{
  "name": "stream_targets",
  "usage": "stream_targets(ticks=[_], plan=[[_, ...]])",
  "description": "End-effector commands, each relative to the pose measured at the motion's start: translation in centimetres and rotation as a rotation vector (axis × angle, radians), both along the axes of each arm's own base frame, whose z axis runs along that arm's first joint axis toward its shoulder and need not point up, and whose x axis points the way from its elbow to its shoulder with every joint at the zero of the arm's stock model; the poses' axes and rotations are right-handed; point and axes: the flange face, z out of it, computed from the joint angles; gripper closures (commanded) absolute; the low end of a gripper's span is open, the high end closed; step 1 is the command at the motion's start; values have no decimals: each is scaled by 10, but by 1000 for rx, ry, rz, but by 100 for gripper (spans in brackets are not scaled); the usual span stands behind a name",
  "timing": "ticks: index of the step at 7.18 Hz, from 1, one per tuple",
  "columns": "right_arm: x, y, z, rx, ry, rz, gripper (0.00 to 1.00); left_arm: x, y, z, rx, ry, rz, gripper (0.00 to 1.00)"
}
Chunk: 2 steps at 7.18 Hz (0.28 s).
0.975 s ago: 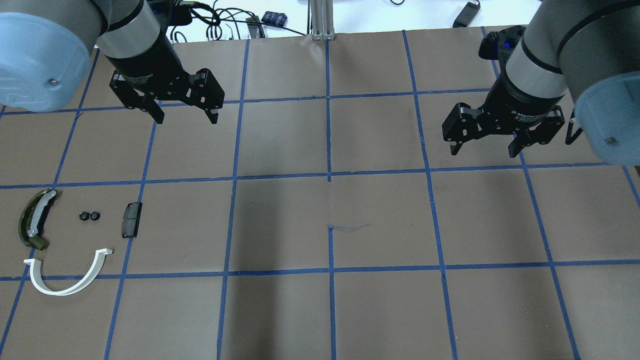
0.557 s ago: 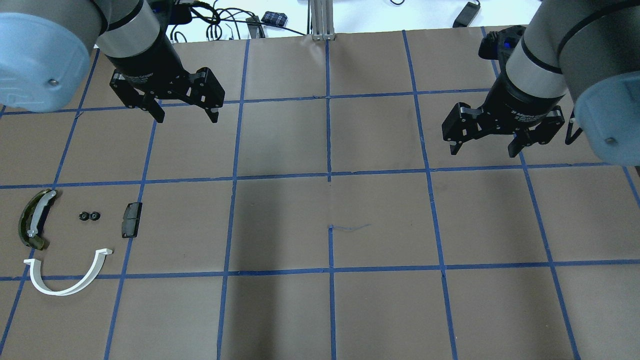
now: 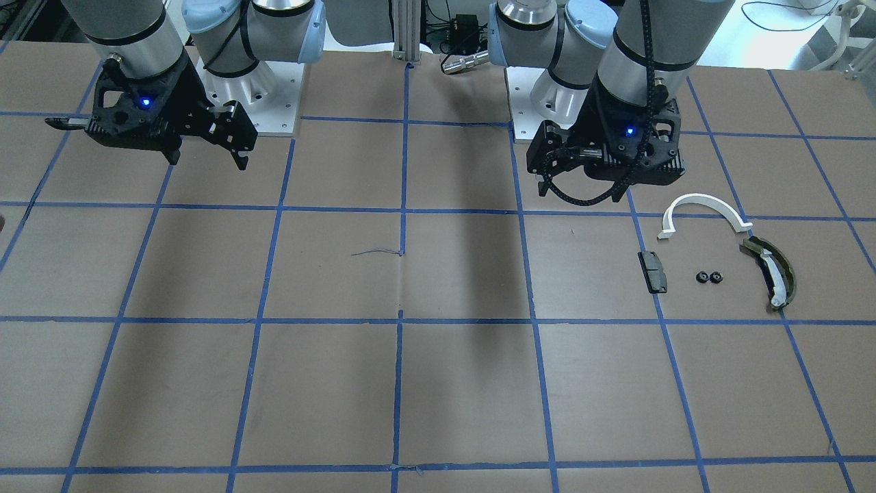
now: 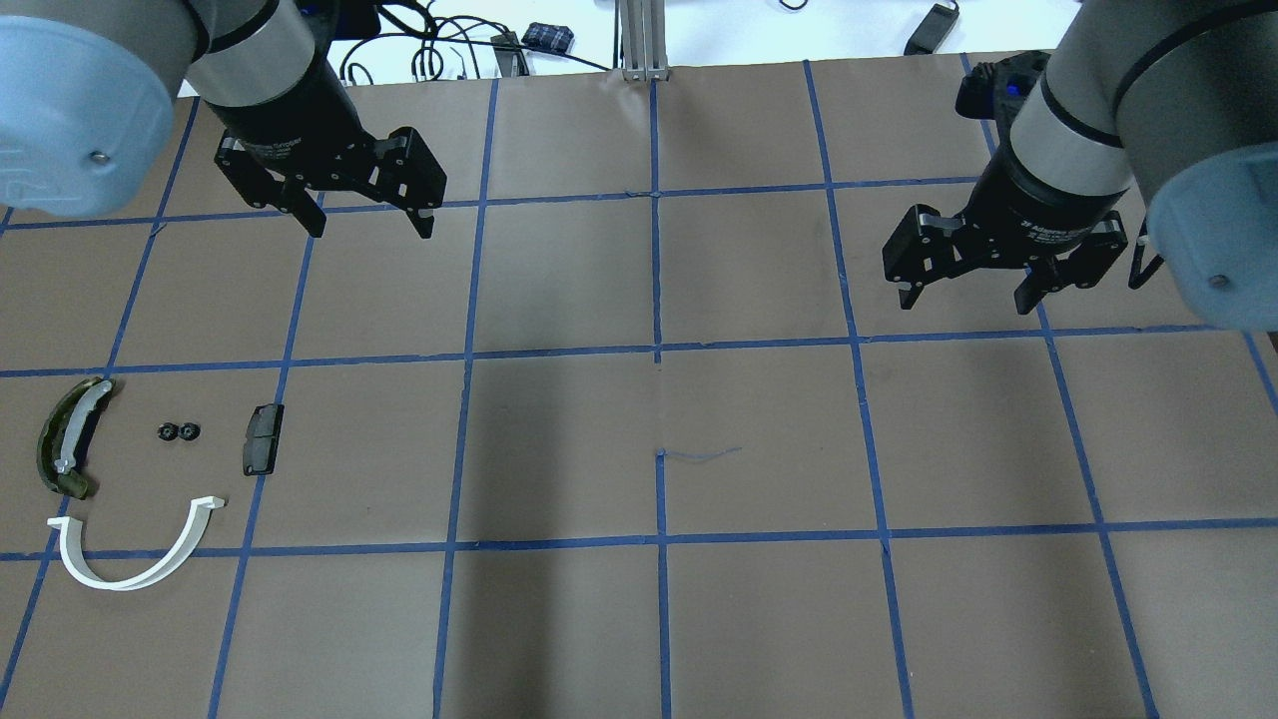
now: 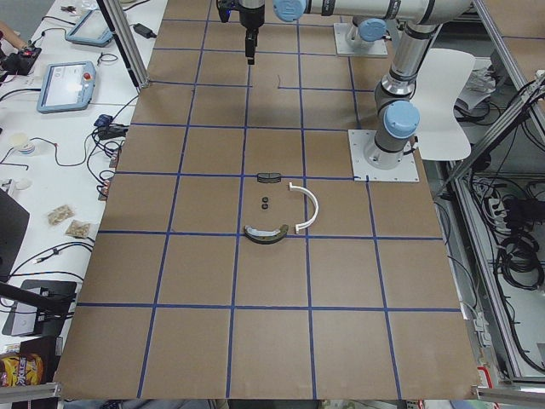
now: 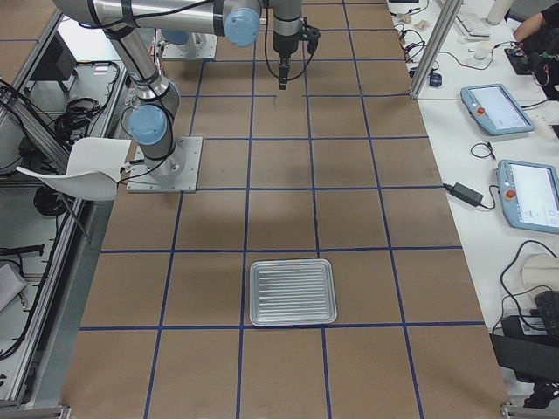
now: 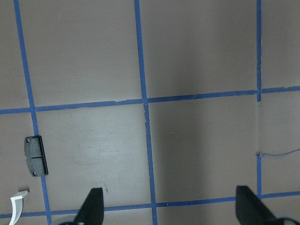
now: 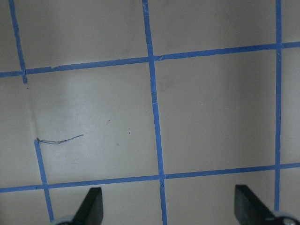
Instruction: Place bearing gear from tray to pile
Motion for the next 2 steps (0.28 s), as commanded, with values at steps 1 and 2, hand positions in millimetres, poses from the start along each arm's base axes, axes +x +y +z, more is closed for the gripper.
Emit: stream_targets(ticks=[1, 2], plan=[[0, 0, 0, -4, 0, 0, 0, 0, 0, -2, 4, 0, 0, 0], [1, 0, 0, -4, -1, 1, 0, 0, 0, 0, -1, 0, 0, 0]])
